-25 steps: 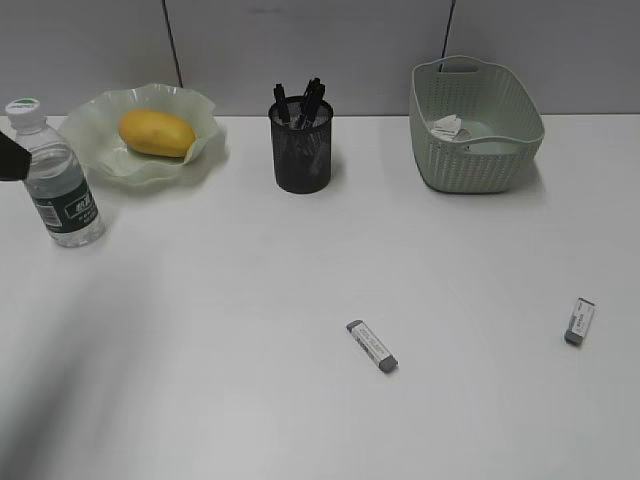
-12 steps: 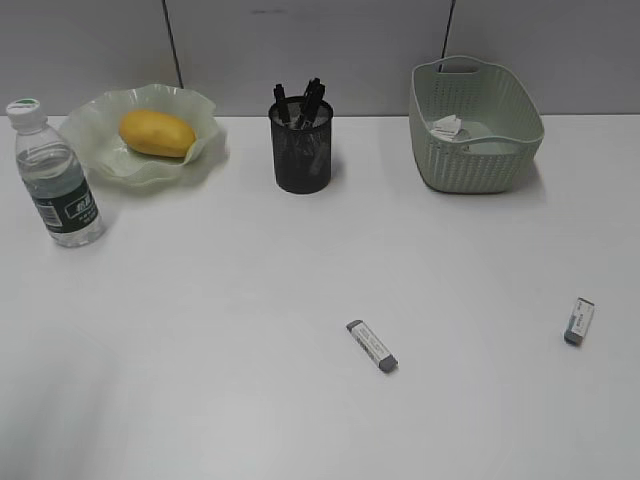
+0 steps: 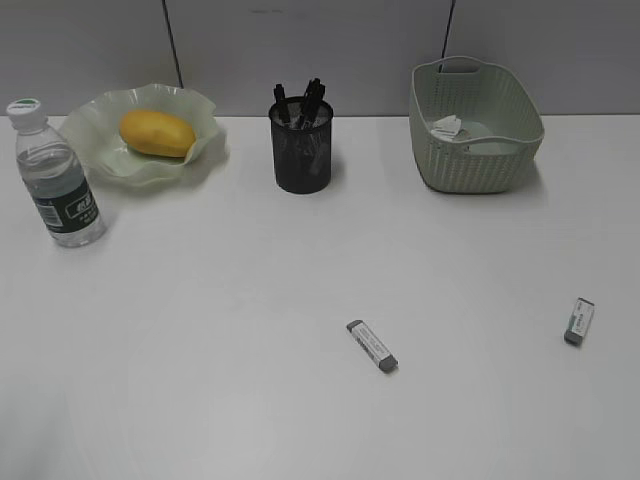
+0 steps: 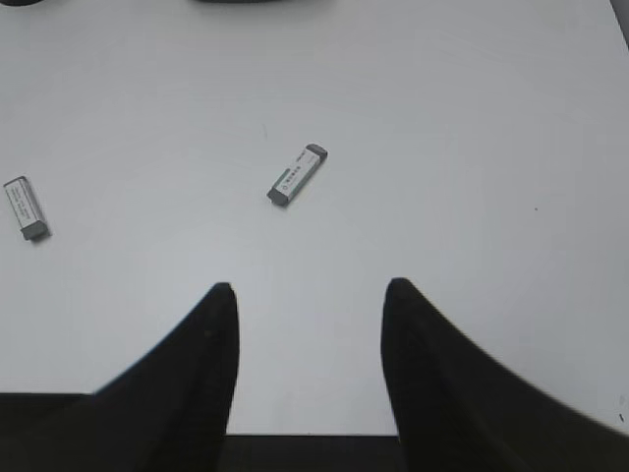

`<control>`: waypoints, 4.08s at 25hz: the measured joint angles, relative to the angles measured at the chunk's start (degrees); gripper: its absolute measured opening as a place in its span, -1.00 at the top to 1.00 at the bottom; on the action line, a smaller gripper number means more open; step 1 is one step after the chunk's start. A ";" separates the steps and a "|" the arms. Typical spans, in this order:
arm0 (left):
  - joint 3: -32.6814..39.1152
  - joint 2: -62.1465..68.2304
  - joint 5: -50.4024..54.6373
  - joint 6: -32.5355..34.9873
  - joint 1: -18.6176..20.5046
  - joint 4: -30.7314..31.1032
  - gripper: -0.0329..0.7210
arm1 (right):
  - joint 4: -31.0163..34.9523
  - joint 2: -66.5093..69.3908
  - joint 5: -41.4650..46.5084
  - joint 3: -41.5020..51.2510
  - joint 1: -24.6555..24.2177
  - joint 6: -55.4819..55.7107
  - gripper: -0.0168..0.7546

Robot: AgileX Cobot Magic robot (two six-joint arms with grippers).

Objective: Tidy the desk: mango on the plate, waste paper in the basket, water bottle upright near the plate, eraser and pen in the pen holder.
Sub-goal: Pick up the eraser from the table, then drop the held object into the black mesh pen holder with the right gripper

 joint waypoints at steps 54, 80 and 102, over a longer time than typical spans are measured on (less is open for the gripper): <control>0.00 0.35 -6.16 -1.61 0.00 0.91 0.11 | 2.53 91.58 -22.13 -22.17 0.00 22.40 -0.03; 0.00 0.35 -6.26 -1.61 0.00 0.91 0.11 | 1.10 83.70 -27.71 -28.47 12.22 15.46 0.51; 0.00 0.35 -6.26 -1.61 0.00 0.91 0.11 | 0.00 96.94 -70.45 -44.39 25.12 14.87 0.51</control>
